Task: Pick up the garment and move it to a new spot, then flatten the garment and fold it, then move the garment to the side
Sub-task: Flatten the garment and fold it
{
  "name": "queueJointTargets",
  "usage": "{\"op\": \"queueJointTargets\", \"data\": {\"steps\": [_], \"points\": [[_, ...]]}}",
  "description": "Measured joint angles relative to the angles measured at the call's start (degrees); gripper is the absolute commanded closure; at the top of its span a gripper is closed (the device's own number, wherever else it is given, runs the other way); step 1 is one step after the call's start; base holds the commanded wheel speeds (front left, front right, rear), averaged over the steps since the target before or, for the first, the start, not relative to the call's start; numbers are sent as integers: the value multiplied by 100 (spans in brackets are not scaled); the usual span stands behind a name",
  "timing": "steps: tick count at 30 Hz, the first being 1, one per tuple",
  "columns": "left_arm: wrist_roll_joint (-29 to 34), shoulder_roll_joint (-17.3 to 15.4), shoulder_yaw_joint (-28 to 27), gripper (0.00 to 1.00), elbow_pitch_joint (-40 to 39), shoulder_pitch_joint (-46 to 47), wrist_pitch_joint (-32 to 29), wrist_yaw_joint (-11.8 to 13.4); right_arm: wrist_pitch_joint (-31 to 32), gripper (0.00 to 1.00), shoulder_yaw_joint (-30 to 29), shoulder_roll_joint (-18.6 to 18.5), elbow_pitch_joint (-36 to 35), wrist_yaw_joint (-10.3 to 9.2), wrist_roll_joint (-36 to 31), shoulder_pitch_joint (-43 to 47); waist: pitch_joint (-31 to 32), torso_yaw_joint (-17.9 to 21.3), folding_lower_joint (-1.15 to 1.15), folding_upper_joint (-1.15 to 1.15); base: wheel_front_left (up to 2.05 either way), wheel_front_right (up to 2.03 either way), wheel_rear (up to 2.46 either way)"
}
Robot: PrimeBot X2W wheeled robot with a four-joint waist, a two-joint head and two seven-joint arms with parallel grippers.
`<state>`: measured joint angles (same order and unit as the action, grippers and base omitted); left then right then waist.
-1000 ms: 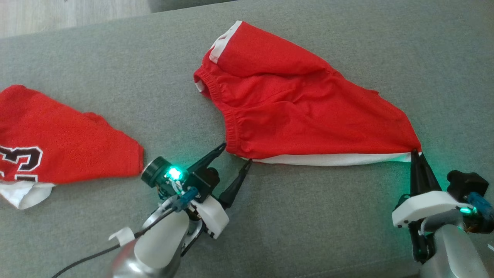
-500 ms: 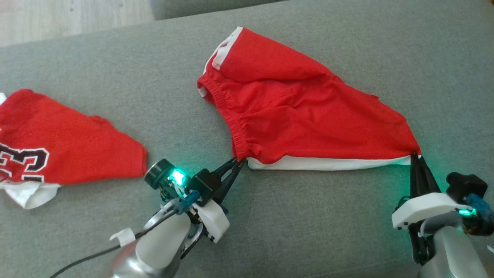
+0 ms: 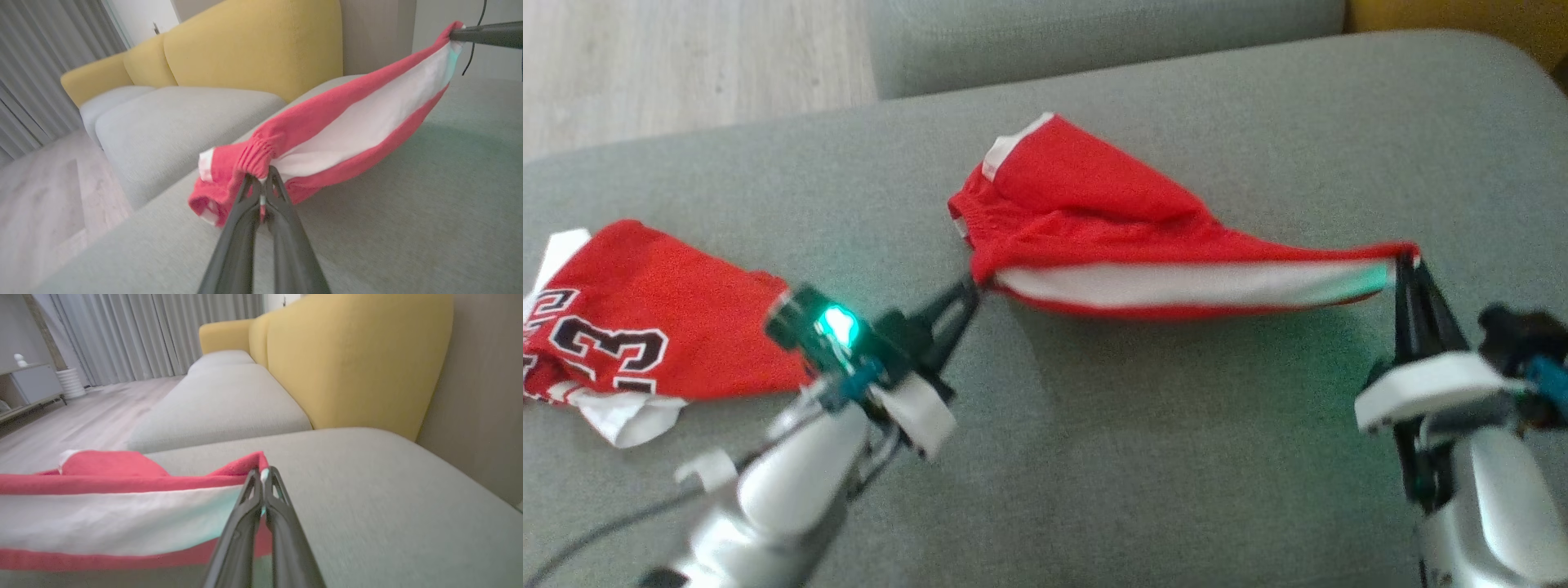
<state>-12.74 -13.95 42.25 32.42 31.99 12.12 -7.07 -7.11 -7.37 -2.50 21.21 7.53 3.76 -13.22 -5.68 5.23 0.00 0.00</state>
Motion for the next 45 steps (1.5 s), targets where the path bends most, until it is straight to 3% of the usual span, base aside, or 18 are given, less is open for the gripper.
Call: {"op": "queueJointTargets", "data": {"steps": [8,14,19,32,45], "points": [[-397,-591,98,100,-553,1514,-904,-51,896,100,422,-10,-847,0,-156,-1104,422,-69,0,0,0,0,0],[-1033,-949,797,100,-564,2553,-1393,-52,1177,100,593,-189,-988,0,-129,-1991,623,-52,0,0,0,0,0],[-1530,-1127,1327,100,-488,3218,-1567,-52,1257,100,818,-285,-1003,0,-132,-2187,711,9,0,0,0,0,0],[-2276,-1252,2125,100,-385,3628,-1524,-52,1527,100,337,-393,-791,0,-437,-1856,859,196,0,0,0,0,0],[-2820,-1406,2192,100,-588,3435,-1373,-49,1906,100,374,-609,-951,0,-316,-1367,797,83,0,0,0,0,0]]}}
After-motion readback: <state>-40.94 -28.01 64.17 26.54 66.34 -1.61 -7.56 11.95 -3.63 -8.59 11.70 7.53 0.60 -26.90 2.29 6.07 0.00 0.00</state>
